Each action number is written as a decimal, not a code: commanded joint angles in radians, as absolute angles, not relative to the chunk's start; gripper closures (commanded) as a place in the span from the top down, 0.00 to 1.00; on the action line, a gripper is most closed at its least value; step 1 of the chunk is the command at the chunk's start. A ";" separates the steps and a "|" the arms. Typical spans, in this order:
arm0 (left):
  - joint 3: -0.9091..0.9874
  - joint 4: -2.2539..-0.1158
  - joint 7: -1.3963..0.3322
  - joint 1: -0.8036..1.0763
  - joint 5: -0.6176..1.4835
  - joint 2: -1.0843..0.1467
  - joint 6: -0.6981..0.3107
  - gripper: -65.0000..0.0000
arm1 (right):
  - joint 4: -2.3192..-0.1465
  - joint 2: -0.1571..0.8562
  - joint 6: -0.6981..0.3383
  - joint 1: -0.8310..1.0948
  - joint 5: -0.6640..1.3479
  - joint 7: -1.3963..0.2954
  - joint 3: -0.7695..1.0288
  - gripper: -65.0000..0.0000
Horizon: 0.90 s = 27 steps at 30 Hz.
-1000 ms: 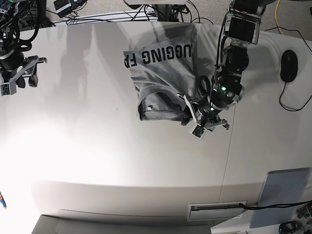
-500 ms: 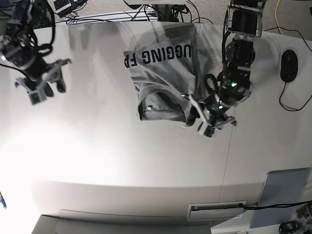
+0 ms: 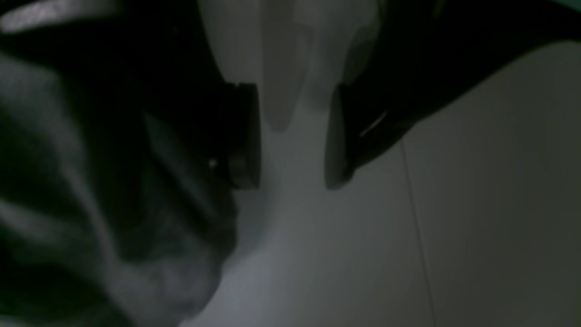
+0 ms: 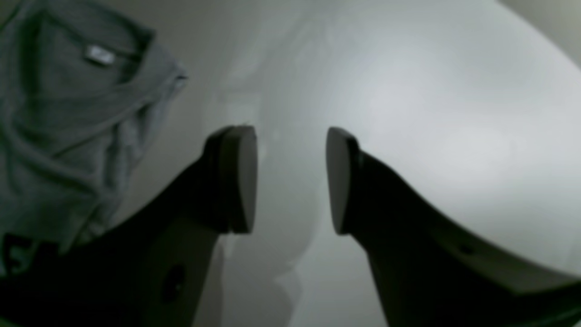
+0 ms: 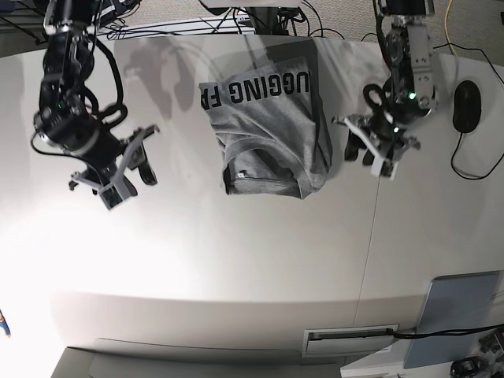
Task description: Fold the T-shirt properly
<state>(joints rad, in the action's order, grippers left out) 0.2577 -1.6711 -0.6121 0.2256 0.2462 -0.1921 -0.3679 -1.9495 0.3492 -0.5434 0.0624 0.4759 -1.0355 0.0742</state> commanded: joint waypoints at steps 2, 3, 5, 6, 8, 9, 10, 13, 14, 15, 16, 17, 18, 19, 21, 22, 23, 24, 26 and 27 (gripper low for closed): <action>0.293 -1.691 -0.588 0.245 0.286 -0.200 -0.368 0.38 | -1.911 0.363 -0.542 -0.001 0.486 -1.012 0.054 0.39; 0.308 -1.691 -0.584 0.259 0.297 -0.200 -0.368 0.38 | -1.884 0.363 -0.542 -0.024 0.486 -1.013 0.041 0.39; 0.337 -1.691 -0.583 0.286 0.309 -0.199 -0.368 0.38 | -1.831 0.363 -0.542 -0.072 0.486 -1.013 0.012 0.39; 0.351 -1.691 -0.583 0.300 0.313 -0.199 -0.368 0.38 | -1.807 0.363 -0.543 -0.094 0.487 -1.013 -0.003 0.39; 0.372 -1.691 -0.583 0.326 0.317 -0.200 -0.368 0.38 | -1.757 0.363 -0.547 -0.141 0.491 -1.014 -0.035 0.39; 0.381 -1.691 -0.583 0.340 0.319 -0.200 -0.367 0.38 | -1.731 0.363 -0.551 -0.163 0.493 -1.015 -0.052 0.39; 0.389 -1.691 -0.582 0.355 0.319 -0.200 -0.368 0.38 | -1.706 0.363 -0.558 -0.187 0.497 -1.018 -0.069 0.39; 0.398 -1.691 -0.572 0.398 0.318 -0.200 -0.363 0.38 | -1.639 0.362 -0.569 -0.248 0.508 -1.022 -0.125 0.39; 0.398 -1.691 -0.562 0.412 0.318 -0.200 -0.363 0.38 | -1.617 0.362 -0.569 -0.268 0.508 -1.023 -0.144 0.39; 0.398 -1.691 -0.552 0.426 0.319 -0.199 -0.361 0.38 | -1.594 0.362 -0.568 -0.286 0.508 -1.027 -0.163 0.39; 0.398 -1.691 -0.545 0.439 0.319 -0.199 -0.361 0.38 | -1.572 0.360 -0.568 -0.303 0.508 -1.031 -0.180 0.39; 0.398 -1.691 -0.538 0.451 0.318 -0.200 -0.360 0.38 | -1.549 0.358 -0.568 -0.320 0.509 -1.039 -0.196 0.39; 0.398 -1.691 -0.534 0.461 0.318 -0.199 -0.361 0.38 | -1.528 0.357 -0.569 -0.334 0.509 -1.044 -0.209 0.39; 0.398 -1.691 -0.530 0.471 0.319 -0.199 -0.361 0.38 | -1.509 0.357 -0.568 -0.347 0.511 -1.044 -0.223 0.39; 0.398 -1.691 -0.530 0.486 0.318 -0.199 -0.360 0.38 | -1.473 0.357 -0.568 -0.369 0.536 -1.047 -0.244 0.39; 0.398 -1.691 -0.531 0.493 0.318 -0.199 -0.360 0.38 | -1.458 0.357 -0.568 -0.378 0.555 -1.048 -0.248 0.39; 0.398 -1.691 -0.530 0.500 0.319 -0.199 -0.360 0.38 | -1.445 0.357 -0.568 -0.385 0.575 -1.049 -0.250 0.39; 0.398 -1.691 -0.531 0.505 0.318 -0.199 -0.360 0.38 | -1.435 0.357 -0.568 -0.391 0.596 -1.049 -0.250 0.39; 0.398 -1.691 -0.530 0.515 0.318 -0.199 -0.360 0.38 | -1.418 0.357 -0.568 -0.402 0.629 -1.059 -0.250 0.39; 0.398 -1.691 -0.531 0.518 0.318 -0.199 -0.360 0.38 | -1.412 0.357 -0.569 -0.408 0.640 -1.064 -0.250 0.39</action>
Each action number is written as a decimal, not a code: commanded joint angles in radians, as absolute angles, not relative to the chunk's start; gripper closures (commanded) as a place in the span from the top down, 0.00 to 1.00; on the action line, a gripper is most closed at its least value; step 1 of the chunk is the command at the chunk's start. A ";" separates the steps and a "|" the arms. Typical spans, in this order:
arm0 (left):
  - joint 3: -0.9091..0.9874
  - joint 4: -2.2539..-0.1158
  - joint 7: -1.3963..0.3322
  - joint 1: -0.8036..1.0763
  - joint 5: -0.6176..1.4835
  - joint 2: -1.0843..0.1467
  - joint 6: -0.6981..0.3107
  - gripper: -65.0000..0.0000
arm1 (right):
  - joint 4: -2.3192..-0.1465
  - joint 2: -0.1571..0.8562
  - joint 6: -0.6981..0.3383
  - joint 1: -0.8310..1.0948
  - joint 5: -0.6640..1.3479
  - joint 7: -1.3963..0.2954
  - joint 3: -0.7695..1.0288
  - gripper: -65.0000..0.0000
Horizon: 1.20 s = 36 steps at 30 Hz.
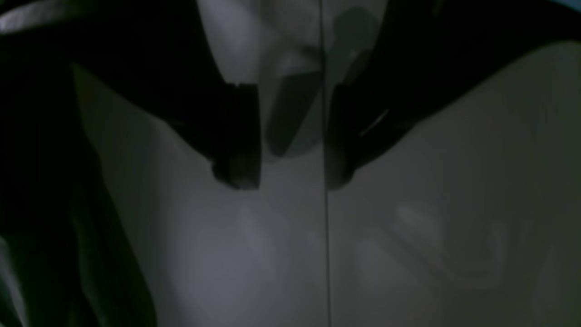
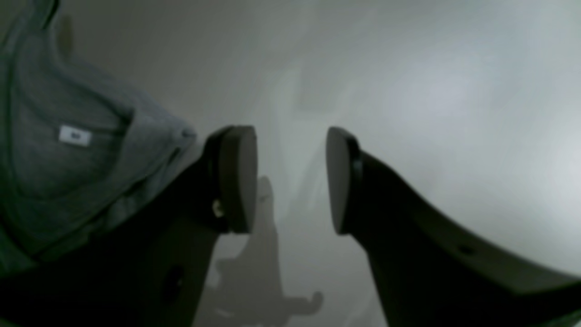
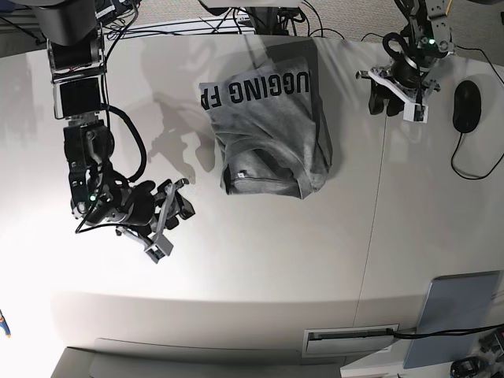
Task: Fold the T-shirt properly
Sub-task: 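Press and tuck the bundle's loose edge with the right gripper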
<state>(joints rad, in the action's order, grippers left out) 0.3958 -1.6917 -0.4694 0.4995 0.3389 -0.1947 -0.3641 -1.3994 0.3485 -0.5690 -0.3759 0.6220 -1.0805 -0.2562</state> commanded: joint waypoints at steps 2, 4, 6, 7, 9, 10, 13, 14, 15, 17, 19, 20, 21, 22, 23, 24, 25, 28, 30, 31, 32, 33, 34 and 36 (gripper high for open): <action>0.398 -1.691 -0.530 0.524 0.319 -0.199 -0.356 0.38 | -1.402 0.357 -0.569 -0.413 0.661 -1.074 -0.250 0.39; 0.398 -1.691 -0.530 0.527 0.319 -0.199 -0.356 0.38 | -1.400 0.356 -0.576 -0.413 0.722 -1.101 -0.250 0.39; 0.398 -1.691 -0.531 0.527 0.319 -0.199 -0.357 0.38 | -1.400 0.344 -0.619 -0.413 0.791 -1.153 -0.250 0.39; 0.398 -1.691 -0.530 0.527 0.319 -0.199 -0.357 0.38 | -1.400 0.335 -0.627 -0.413 0.820 -1.166 -0.250 0.39; 0.398 -1.691 -0.530 0.527 0.319 -0.199 -0.357 0.38 | -1.400 0.308 -0.641 -0.413 0.856 -1.184 -0.250 0.39; 0.398 -1.691 -0.530 0.527 0.319 -0.199 -0.356 0.38 | -1.399 0.294 -0.641 -0.413 0.859 -1.193 -0.250 0.39; 0.398 -1.691 -0.531 0.527 0.318 -0.199 -0.356 0.38 | -1.399 0.252 -0.641 -0.412 0.885 -1.255 -0.250 0.39; 0.398 -1.691 -0.531 0.527 0.318 -0.199 -0.356 0.38 | -1.399 0.238 -0.644 -0.412 0.900 -1.281 -0.250 0.39; 0.398 -1.691 -0.531 0.527 0.318 -0.199 -0.356 0.38 | -1.399 0.226 -0.657 -0.412 0.908 -1.297 -0.250 0.39; 0.398 -1.691 -0.531 0.527 0.318 -0.199 -0.356 0.38 | -1.399 0.212 -0.670 -0.410 0.905 -1.301 -0.250 0.39; 0.398 -1.691 -0.531 0.527 0.318 -0.199 -0.356 0.38 | -1.399 0.205 -0.670 -0.407 0.906 -1.301 -0.250 0.39; 0.398 -1.691 -0.531 0.527 0.318 -0.199 -0.356 0.38 | -1.399 0.205 -0.670 -0.404 0.904 -1.301 -0.250 0.39; 0.398 -1.691 -0.531 0.527 0.318 -0.199 -0.356 0.38 | -1.399 0.205 -0.670 -0.399 0.904 -1.301 -0.250 0.39; 0.398 -1.691 -0.530 0.527 0.318 -0.199 -0.356 0.38 | -1.399 0.205 -0.670 -0.395 0.904 -1.301 -0.252 0.39; 0.398 -1.691 -0.530 0.526 0.318 -0.200 -0.356 0.38 | -1.398 0.205 -0.670 -0.392 0.903 -1.303 -0.261 0.39; 0.398 -1.691 -0.530 0.526 0.318 -0.200 -0.356 0.38 | -1.398 0.205 -0.670 -0.387 0.900 -1.303 -0.274 0.39; 0.398 -1.691 -0.530 0.526 0.318 -0.199 -0.356 0.38 | -1.398 0.205 -0.670 -0.382 0.899 -1.302 -0.294 0.39; 0.398 -1.691 -0.530 0.526 0.318 -0.199 -0.356 0.38 | -1.399 0.205 -0.670 -0.376 0.867 -1.288 -0.378 0.39; 0.398 -1.691 -0.531 0.527 0.318 -0.199 -0.356 0.38 | -1.399 0.205 -0.661 -0.374 0.826 -1.242 -0.435 0.39; 0.398 -1.691 -0.531 0.527 0.315 -0.199 -0.356 0.38 | -1.399 0.205 -0.651 -0.374 0.805 -1.218 -0.460 0.39; 0.398 -1.691 -0.531 0.527 0.314 -0.199 -0.356 0.38 | -1.399 0.205 -0.637 -0.374 0.784 -1.196 -0.482 0.39; 0.398 -1.691 -0.531 0.527 0.314 -0.199 -0.356 0.38 | -1.399 0.205 -0.628 -0.374 0.766 -1.178 -0.498 0.37; 0.398 -1.691 -0.531 0.527 0.314 -0.199 -0.356 0.38 | -1.399 0.205 -0.627 -0.374 0.750 -1.163 -0.509 0.36; 0.398 -1.691 -0.530 0.527 0.315 -0.199 -0.356 0.38 | -1.399 0.205 -0.627 -0.374 0.731 -1.147 -0.516 0.28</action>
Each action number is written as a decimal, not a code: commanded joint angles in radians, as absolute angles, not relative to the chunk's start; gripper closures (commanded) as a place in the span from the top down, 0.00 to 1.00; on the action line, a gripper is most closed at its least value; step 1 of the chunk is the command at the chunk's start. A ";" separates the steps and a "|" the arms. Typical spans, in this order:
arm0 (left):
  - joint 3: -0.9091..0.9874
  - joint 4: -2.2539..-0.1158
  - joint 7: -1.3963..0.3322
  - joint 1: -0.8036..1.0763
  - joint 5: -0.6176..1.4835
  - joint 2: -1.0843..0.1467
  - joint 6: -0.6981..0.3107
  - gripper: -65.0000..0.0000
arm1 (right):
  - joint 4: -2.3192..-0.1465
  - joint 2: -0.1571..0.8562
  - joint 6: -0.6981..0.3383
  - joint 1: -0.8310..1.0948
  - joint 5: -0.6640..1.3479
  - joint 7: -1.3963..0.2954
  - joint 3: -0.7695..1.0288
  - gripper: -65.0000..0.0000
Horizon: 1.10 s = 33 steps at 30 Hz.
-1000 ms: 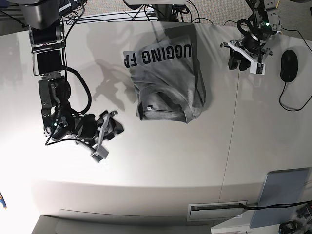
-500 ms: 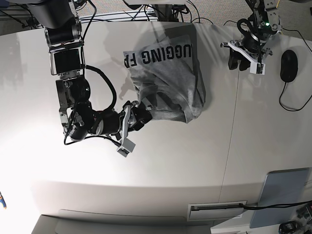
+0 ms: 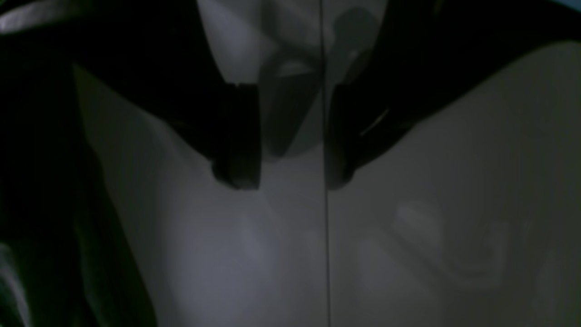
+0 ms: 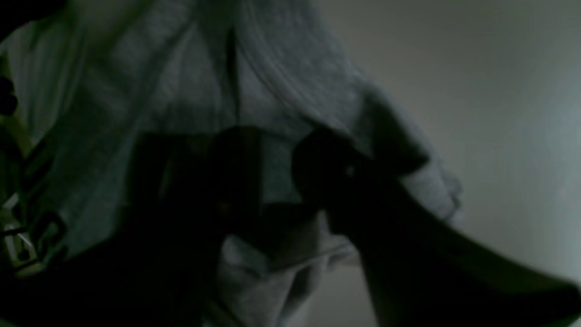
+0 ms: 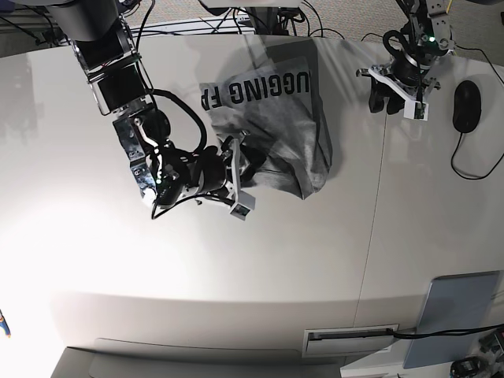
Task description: Fold the T-shirt properly
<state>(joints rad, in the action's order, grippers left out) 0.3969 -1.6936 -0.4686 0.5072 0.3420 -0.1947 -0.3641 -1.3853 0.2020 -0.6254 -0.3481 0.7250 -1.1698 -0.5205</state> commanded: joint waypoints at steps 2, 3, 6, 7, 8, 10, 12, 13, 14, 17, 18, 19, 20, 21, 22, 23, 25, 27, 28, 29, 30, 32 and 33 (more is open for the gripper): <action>0.398 -1.691 -0.530 0.527 0.315 -0.199 -0.356 0.38 | -1.399 0.205 -0.627 -0.381 0.732 -1.146 -0.515 0.17; 0.398 -1.691 -0.530 0.527 0.315 -0.199 -0.356 0.38 | -1.399 0.205 -0.627 -0.386 0.732 -1.148 -0.515 0.12; 0.398 -1.691 -0.530 0.527 0.315 -0.199 -0.356 0.38 | -1.402 0.205 -0.627 -0.416 0.729 -1.158 -0.508 0.07; 0.398 -1.691 -0.530 0.527 0.315 -0.199 -0.356 0.38 | -1.408 0.205 -0.627 -0.426 0.720 -1.163 -0.501 0.07; 0.398 -1.691 -0.530 0.527 0.315 -0.199 -0.356 0.38 | -1.419 0.205 -0.624 -0.436 0.706 -1.170 -0.494 0.07; 0.398 -1.691 -0.530 0.527 0.315 -0.200 -0.356 0.38 | -1.455 0.205 -0.606 -0.456 0.683 -1.183 -0.479 0.07; 0.398 -1.691 -0.530 0.527 0.315 -0.199 -0.356 0.38 | -1.503 0.205 -0.593 -0.469 0.648 -1.185 -0.467 0.07; 0.398 -1.691 -0.530 0.527 0.315 -0.200 -0.356 0.38 | -1.526 0.205 -0.586 -0.472 0.627 -1.185 -0.466 0.07; 0.398 -1.691 -0.530 0.527 0.315 -0.199 -0.356 0.38 | -1.544 0.205 -0.581 -0.472 0.604 -1.185 -0.466 0.07; 0.398 -1.691 -0.530 0.527 0.315 -0.200 -0.356 0.38 | -1.551 0.205 -0.579 -0.471 0.565 -1.185 -0.466 0.07; 0.398 -1.691 -0.530 0.527 0.315 -0.200 -0.356 0.38 | -1.551 0.205 -0.579 -0.471 0.551 -1.183 -0.466 0.07; 0.398 -1.691 -0.530 0.527 0.315 -0.200 -0.356 0.38 | -1.551 0.205 -0.579 -0.471 0.539 -1.178 -0.466 0.07; 0.398 -1.691 -0.530 0.527 0.315 -0.200 -0.356 0.38 | -1.551 0.205 -0.579 -0.471 0.528 -1.175 -0.466 0.07; 0.398 -1.691 -0.530 0.527 0.315 -0.199 -0.356 0.38 | -1.551 0.205 -0.580 -0.471 0.517 -1.175 -0.466 0.07; 0.398 -1.691 -0.530 0.527 0.315 -0.199 -0.356 0.38 | -1.551 0.207 -0.579 -0.470 0.504 -1.175 -0.466 0.09; 0.398 -1.691 -0.530 0.527 0.315 -0.199 -0.356 0.38 | -1.551 0.211 -0.579 -0.468 0.495 -1.175 -0.466 0.12; 0.398 -1.691 -0.531 0.527 0.315 -0.199 -0.357 0.38 | -1.550 0.225 -0.579 -0.459 0.488 -1.172 -0.466 0.25; 0.398 -1.691 -0.531 0.527 0.315 -0.199 -0.357 0.38 | -1.549 0.245 -0.579 -0.442 0.488 -1.158 -0.466 0.37; 0.398 -1.691 -0.531 0.527 0.315 -0.200 -0.357 0.38 | -1.546 0.254 -0.579 -0.430 0.488 -1.142 -0.466 0.42; 0.398 -1.691 -0.530 0.527 0.315 -0.199 -0.357 0.38 | -1.539 0.264 -0.579 -0.420 0.489 -1.119 -0.466 0.44; 0.398 -1.691 -0.531 0.527 0.315 -0.199 -0.357 0.38 | -1.530 0.270 -0.579 -0.409 0.488 -1.092 -0.466 0.44; 0.398 -1.691 -0.530 0.526 0.315 -0.199 -0.357 0.38 | -1.504 0.271 -0.579 -0.396 0.490 -1.056 -0.466 0.44; 0.398 -1.691 -0.530 0.527 0.315 -0.199 -0.357 0.38 | -1.489 0.271 -0.579 -0.395 0.490 -1.052 -0.466 0.44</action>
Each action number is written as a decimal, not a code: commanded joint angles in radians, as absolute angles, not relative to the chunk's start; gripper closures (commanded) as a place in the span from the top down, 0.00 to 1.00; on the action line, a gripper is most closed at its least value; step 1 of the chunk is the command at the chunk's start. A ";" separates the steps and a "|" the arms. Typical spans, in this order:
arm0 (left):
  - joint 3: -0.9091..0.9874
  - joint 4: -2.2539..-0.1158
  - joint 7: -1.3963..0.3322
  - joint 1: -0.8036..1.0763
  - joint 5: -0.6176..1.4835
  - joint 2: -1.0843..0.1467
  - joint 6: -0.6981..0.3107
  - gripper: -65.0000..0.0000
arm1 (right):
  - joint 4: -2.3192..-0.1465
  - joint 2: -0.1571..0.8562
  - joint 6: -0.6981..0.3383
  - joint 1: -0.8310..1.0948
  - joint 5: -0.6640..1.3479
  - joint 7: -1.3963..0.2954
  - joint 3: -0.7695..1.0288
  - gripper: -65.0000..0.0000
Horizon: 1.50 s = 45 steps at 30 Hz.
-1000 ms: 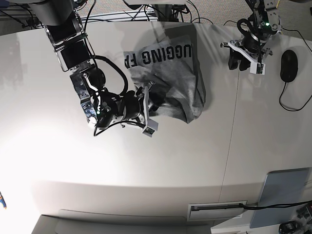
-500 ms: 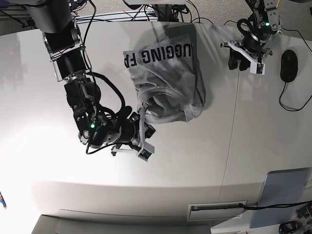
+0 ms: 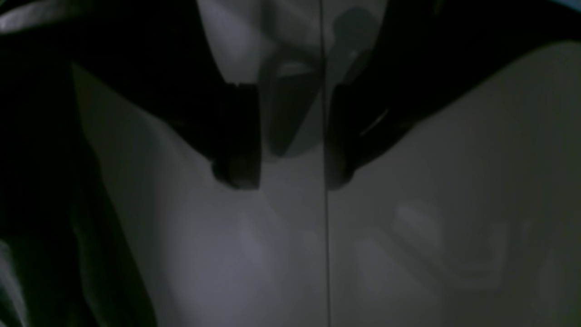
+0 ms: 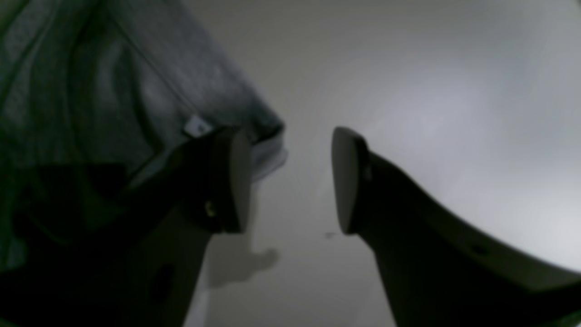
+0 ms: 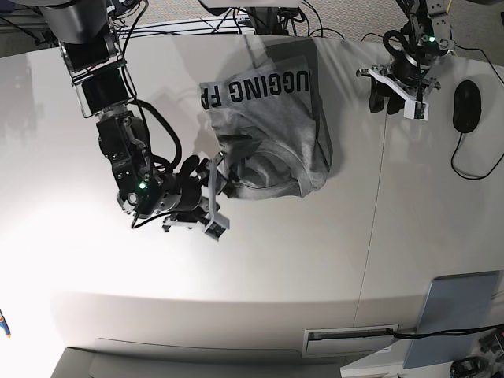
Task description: Fold the T-shirt properly
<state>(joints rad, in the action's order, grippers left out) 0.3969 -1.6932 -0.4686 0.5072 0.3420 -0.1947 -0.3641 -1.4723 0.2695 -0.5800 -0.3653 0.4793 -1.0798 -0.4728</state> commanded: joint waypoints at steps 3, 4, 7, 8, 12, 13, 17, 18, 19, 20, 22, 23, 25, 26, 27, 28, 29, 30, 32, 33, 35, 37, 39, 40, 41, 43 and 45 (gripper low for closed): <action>0.398 -1.691 -0.531 0.527 0.315 -0.200 -0.357 0.38 | -1.448 0.265 -0.579 -0.396 0.513 -1.046 -0.466 0.44; 0.398 -1.691 -0.530 0.527 0.315 -0.200 -0.356 0.38 | -1.437 0.262 -0.580 -0.396 0.525 -1.046 -0.466 0.44; 0.398 -1.691 -0.531 0.527 0.315 -0.199 -0.357 0.38 | -1.411 0.254 -0.580 -0.396 0.557 -1.045 -0.467 0.44; 0.398 -1.691 -0.530 0.527 0.315 -0.200 -0.357 0.38 | -1.405 0.254 -0.580 -0.396 0.562 -1.045 -0.467 0.44; 0.398 -1.691 -0.530 0.527 0.315 -0.199 -0.357 0.38 | -1.404 0.255 -0.580 -0.397 0.564 -1.046 -0.467 0.24; 0.398 -1.691 -0.530 0.527 0.315 -0.199 -0.356 0.38 | -1.404 0.255 -0.581 -0.397 0.564 -1.046 -0.467 0.16; 0.398 -1.691 -0.531 0.527 0.315 -0.200 -0.357 0.38 | -1.414 0.255 -0.583 -0.408 0.556 -1.047 -0.467 0.00; 0.398 -1.691 -0.531 0.527 0.315 -0.200 -0.357 0.38 | -1.426 0.256 -0.582 -0.416 0.551 -1.057 -0.467 0.00; 0.398 -1.691 -0.530 0.527 0.315 -0.199 -0.356 0.38 | -1.447 0.258 -0.580 -0.428 0.549 -1.069 -0.467 0.00; 0.398 -1.691 -0.530 0.527 0.315 -0.199 -0.356 0.38 | -1.473 0.260 -0.579 -0.440 0.548 -1.082 -0.467 0.00; 0.398 -1.691 -0.530 0.527 0.315 -0.199 -0.356 0.38 | -1.525 0.260 -0.579 -0.464 0.531 -1.103 -0.467 0.00; 0.398 -1.691 -0.531 0.527 0.315 -0.199 -0.357 0.38 | -1.544 0.260 -0.579 -0.469 0.503 -1.104 -0.467 0.00; 0.398 -1.691 -0.531 0.527 0.315 -0.200 -0.357 0.38 | -1.562 0.258 -0.579 -0.471 0.452 -1.091 -0.467 0.00; 0.398 -1.691 -0.531 0.527 0.315 -0.199 -0.356 0.38 | -1.562 0.257 -0.579 -0.471 0.428 -1.085 -0.468 0.00; 0.398 -1.691 -0.531 0.527 0.315 -0.200 -0.357 0.38 | -1.562 0.258 -0.579 -0.470 0.405 -1.080 -0.472 0.00; 0.398 -1.691 -0.531 0.527 0.315 -0.200 -0.357 0.38 | -1.562 0.258 -0.579 -0.470 0.380 -1.079 -0.472 0.00; 0.398 -1.691 -0.531 0.527 0.315 -0.199 -0.357 0.38 | -1.562 0.258 -0.579 -0.470 0.352 -1.071 -0.472 0.00; 0.398 -1.691 -0.530 0.526 0.315 -0.199 -0.357 0.38 | -1.562 0.258 -0.579 -0.471 0.320 -1.059 -0.472 0.00; 0.398 -1.691 -0.530 0.527 0.315 -0.199 -0.357 0.38 | -1.562 0.258 -0.579 -0.471 0.261 -1.039 -0.472 0.00; 0.398 -1.691 -0.530 0.527 0.315 -0.199 -0.357 0.38 | -1.562 0.258 -0.579 -0.471 0.241 -1.037 -0.472 0.00; 0.398 -1.691 -0.530 0.527 0.315 -0.199 -0.357 0.38 | -1.562 0.258 -0.578 -0.471 0.230 -1.036 -0.472 0.00; 0.398 -1.691 -0.531 0.527 0.315 -0.199 -0.357 0.38 | -1.562 0.258 -0.578 -0.471 0.233 -1.021 -0.472 0.00; 0.398 -1.691 -0.531 0.527 0.315 -0.199 -0.357 0.38 | -1.562 0.258 -0.578 -0.471 0.239 -1.003 -0.472 0.00; 0.398 -1.691 -0.531 0.527 0.315 -0.199 -0.357 0.38 | -1.562 0.258 -0.579 -0.470 0.239 -0.992 -0.472 0.00; 0.398 -1.691 -0.531 0.527 0.315 -0.199 -0.357 0.38 | -1.562 0.258 -0.579 -0.471 0.239 -0.987 -0.472 0.05; 0.398 -1.691 -0.532 0.527 0.315 -0.199 -0.357 0.38 | -1.562 0.258 -0.578 -0.471 0.239 -0.986 -0.472 0.19; 0.398 -1.691 -0.535 0.527 0.315 -0.199 -0.357 0.38 | -1.562 0.258 -0.578 -0.471 0.243 -0.987 -0.472 0.30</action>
